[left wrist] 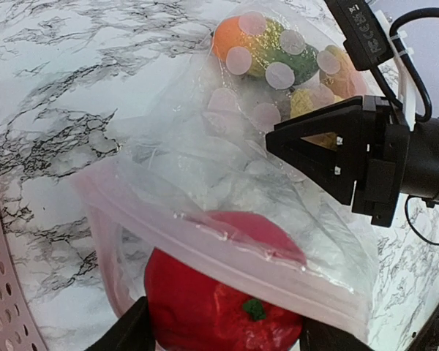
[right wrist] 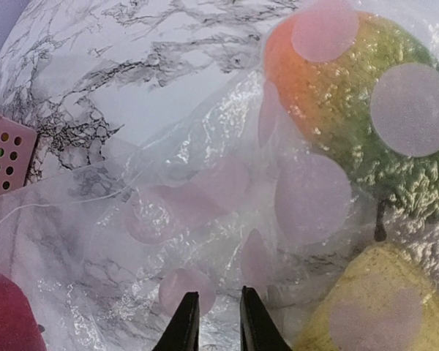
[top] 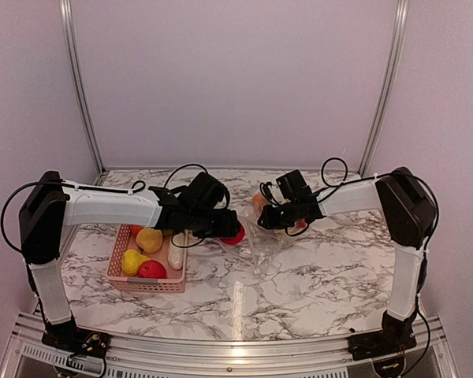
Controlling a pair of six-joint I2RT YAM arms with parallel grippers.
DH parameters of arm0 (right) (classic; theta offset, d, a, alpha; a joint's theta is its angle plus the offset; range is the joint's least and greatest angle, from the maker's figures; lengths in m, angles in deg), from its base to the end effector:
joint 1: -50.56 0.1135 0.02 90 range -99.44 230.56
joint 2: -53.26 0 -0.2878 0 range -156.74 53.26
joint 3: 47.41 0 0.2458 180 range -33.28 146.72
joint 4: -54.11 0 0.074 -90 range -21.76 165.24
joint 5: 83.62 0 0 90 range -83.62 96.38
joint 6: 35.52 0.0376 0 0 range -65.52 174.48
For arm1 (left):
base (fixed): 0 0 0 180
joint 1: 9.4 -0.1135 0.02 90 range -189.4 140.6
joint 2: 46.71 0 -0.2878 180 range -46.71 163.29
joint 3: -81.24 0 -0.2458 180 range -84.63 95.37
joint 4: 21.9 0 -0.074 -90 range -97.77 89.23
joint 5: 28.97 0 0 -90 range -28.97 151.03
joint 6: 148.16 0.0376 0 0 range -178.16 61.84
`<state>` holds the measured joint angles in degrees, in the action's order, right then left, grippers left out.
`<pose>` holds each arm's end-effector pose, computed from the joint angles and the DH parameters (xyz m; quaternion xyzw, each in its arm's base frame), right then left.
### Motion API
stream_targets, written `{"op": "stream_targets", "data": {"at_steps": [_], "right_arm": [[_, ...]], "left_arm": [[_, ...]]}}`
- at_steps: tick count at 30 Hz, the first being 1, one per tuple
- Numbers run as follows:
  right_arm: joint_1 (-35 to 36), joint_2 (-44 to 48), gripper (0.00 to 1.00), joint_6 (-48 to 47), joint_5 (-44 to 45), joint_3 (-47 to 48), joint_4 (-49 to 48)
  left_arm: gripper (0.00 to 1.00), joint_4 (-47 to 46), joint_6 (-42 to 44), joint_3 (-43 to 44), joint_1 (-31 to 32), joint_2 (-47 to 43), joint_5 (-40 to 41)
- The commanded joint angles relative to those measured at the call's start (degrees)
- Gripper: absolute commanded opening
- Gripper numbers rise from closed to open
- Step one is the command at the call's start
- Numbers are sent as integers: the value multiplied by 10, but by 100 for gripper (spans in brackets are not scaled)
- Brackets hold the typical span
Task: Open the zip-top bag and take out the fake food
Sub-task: Pick up the fake fruit from the zipper food storage bag, then place the fake fruit in the bin.
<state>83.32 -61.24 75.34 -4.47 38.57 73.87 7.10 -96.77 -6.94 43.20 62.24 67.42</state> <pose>0.3571 0.2382 0.1752 -0.1299 0.9218 0.2387 0.2765 0.2618 -0.3355 0.2330 0.0921 0.9218 -0.2303 0.2979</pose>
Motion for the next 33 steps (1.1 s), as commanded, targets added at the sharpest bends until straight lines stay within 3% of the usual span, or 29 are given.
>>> {"op": "stream_targets", "data": {"at_steps": [1,14,26,33], "right_arm": [[-8,-15,19,4,19,18,14],[-8,-7,19,0,25,26,18],[-8,10,19,-2,28,30,25],[-7,23,20,-3,29,31,31]], "left_arm": [[51,-11,-4,-25,2,-42,-14],[51,18,-26,-155,3,-184,23],[52,115,-94,-251,-8,-317,155],[52,89,-123,-315,-43,-335,130]]}}
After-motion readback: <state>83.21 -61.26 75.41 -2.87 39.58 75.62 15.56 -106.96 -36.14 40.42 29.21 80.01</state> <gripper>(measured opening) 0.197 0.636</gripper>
